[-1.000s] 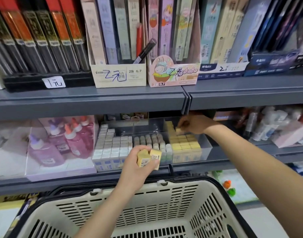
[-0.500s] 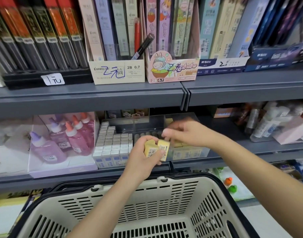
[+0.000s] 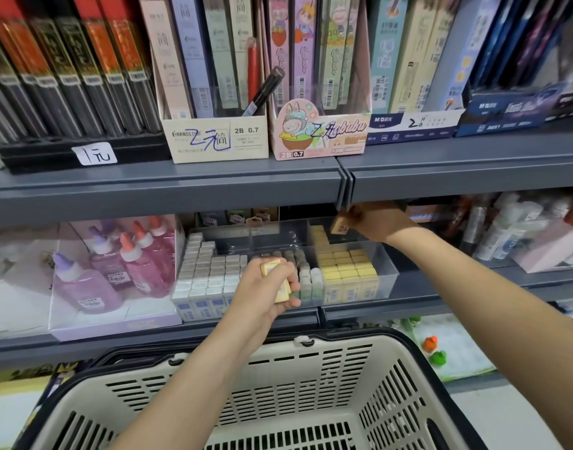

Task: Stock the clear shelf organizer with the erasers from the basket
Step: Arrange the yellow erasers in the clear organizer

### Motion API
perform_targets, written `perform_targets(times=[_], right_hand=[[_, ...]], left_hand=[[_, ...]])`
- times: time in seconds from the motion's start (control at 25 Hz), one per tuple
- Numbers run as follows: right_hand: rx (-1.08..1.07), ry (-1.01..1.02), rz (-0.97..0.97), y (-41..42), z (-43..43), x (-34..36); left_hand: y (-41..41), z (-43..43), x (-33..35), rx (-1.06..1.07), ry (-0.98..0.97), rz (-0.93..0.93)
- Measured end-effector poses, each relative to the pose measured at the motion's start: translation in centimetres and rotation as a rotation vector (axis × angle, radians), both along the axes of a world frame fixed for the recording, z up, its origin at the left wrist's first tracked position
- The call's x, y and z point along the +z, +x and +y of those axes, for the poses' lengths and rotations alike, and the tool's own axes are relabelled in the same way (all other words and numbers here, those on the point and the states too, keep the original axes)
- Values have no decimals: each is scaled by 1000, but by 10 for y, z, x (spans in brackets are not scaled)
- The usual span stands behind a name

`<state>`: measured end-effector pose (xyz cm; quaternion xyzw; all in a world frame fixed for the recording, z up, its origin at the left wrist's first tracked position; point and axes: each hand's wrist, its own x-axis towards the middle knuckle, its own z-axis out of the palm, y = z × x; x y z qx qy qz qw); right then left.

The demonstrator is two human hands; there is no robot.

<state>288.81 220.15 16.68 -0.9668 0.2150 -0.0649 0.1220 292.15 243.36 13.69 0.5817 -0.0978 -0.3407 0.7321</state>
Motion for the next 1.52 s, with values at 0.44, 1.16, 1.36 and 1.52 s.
perform_targets(times=[0.44, 1.16, 1.36, 1.52], right_hand=[[53, 157, 257, 12, -2, -19], [179, 712, -127, -36, 78, 2], [-171, 470, -220, -17, 11, 9], [-39, 163, -141, -2, -10, -8]], left_hand=[[20, 9, 1, -106, -153, 95], [3, -21, -6, -34, -74, -15], [13, -13, -2, 81, -8, -229], [18, -4, -4, 53, 40, -529]])
